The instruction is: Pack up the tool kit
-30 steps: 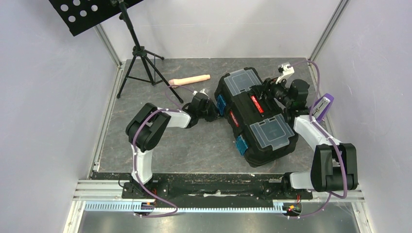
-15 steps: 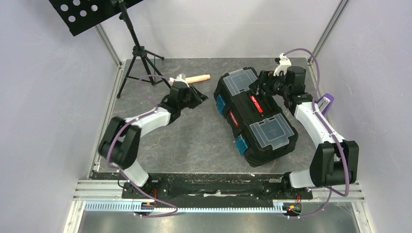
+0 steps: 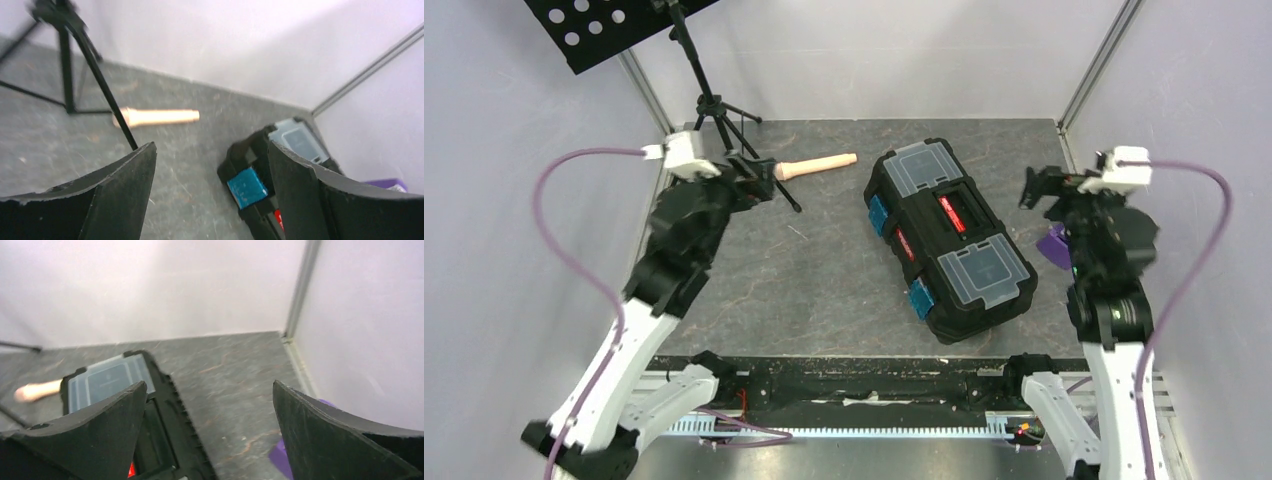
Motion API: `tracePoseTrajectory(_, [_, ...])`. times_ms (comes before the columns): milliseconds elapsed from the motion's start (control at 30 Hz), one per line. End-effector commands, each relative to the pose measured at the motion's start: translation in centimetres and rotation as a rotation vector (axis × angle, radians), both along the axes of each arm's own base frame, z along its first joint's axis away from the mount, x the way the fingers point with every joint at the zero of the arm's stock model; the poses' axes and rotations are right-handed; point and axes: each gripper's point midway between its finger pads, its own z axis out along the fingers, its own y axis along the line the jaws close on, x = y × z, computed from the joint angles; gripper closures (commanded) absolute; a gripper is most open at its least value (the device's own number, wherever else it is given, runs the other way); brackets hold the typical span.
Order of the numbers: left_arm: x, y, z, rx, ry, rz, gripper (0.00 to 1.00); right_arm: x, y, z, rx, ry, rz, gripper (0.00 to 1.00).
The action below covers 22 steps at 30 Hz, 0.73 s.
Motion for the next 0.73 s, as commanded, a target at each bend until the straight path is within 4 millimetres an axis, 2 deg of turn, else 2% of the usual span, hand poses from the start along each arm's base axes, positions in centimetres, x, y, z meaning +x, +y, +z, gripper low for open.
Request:
tracePoseTrajectory(0, [-5.6,6.6,5.8,0.155,-0.169,0.155,0.10,-4.2,-3.9,0.1,-0.079,-0.064,-0.212,0.02])
tracePoseTrajectory(133, [-10.3,10.3,8.1,0.164,-0.260,0.228,0.07,-7.2,-4.5,0.0,-0.089,-0.133,-0.253,0.02])
tracePoseTrajectory(233, [-13.4,12.8,8.5,0.143,-0.294,0.287,0.07,-9.2,-5.4,-0.5,-0.088,-0.187,-0.301,0.02])
tracePoseTrajectory(333, [-15.6,14.9,8.5,0.104,-0.329,0.350,0.07,-10.3,-5.7,-1.1,-0.082,-0.232,-0.314,0.02])
tracePoseTrajectory(500, [-17.0,16.5,8.1,0.069,-0.357,0.411,0.07,-10.6,-5.6,-1.8,-0.058,-0.270,-0.309,0.02])
tracePoseTrajectory(700, [-16.1,16.3,7.8,0.083,-0.370,0.424,0.07,-10.2,-5.4,-1.8,-0.057,-0.272,-0.299,0.02])
